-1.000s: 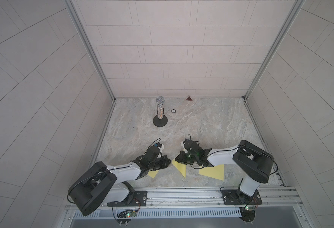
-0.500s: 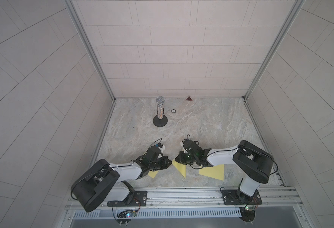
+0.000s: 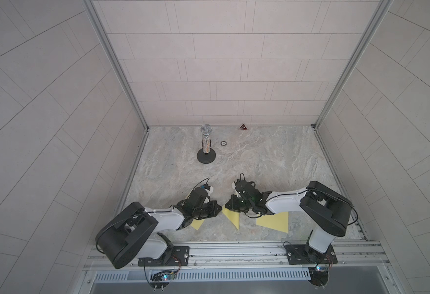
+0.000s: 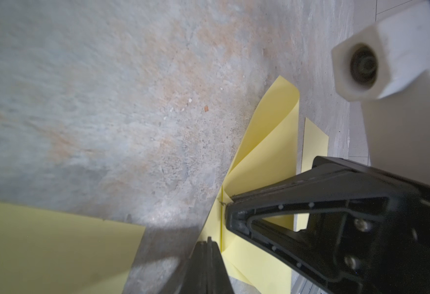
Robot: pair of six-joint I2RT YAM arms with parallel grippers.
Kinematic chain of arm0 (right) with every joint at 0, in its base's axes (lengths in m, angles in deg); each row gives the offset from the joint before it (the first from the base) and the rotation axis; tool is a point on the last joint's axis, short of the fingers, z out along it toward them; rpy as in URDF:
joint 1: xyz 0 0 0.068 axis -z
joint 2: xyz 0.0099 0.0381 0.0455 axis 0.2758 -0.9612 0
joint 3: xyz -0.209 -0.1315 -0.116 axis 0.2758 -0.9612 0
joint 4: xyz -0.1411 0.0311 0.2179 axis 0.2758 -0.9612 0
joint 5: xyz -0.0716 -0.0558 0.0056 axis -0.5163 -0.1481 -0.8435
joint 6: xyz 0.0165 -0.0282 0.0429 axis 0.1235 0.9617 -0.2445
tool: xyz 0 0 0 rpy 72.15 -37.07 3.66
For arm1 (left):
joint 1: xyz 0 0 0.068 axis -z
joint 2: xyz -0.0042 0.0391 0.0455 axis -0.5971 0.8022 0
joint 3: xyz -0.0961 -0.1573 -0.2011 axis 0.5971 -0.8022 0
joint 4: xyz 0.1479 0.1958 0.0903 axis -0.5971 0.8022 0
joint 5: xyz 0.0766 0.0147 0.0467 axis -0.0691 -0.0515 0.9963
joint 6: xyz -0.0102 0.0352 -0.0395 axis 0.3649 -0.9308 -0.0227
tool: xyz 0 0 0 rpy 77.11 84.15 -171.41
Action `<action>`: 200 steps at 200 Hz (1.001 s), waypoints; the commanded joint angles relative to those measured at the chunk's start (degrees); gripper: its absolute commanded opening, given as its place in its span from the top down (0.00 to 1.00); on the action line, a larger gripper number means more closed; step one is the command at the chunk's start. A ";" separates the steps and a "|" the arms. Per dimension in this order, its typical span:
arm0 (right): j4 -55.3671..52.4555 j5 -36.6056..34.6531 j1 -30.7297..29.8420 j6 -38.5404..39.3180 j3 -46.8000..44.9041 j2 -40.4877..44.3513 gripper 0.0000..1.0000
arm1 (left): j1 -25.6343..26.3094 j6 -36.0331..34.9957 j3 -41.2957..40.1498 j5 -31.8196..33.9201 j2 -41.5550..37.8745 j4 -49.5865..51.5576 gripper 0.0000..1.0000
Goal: Fold the square paper diagonally
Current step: Fold the paper at the center of the board.
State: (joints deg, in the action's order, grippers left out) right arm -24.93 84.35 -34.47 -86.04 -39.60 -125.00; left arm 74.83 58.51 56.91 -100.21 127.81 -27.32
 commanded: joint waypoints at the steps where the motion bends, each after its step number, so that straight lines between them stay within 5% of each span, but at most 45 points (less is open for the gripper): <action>1: -4.44 -1.02 -0.53 0.88 -0.21 -0.37 1.00 | -0.66 0.12 -0.16 -0.01 -0.77 -1.66 1.00; 200: -5.73 -1.22 -0.88 1.10 -0.04 -0.13 1.00 | -0.74 -0.75 0.27 0.46 -2.20 1.06 1.00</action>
State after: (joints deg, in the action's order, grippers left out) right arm -25.48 84.31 -34.69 -85.64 -39.39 -125.00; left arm 74.37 58.53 57.07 -100.78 127.68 -27.59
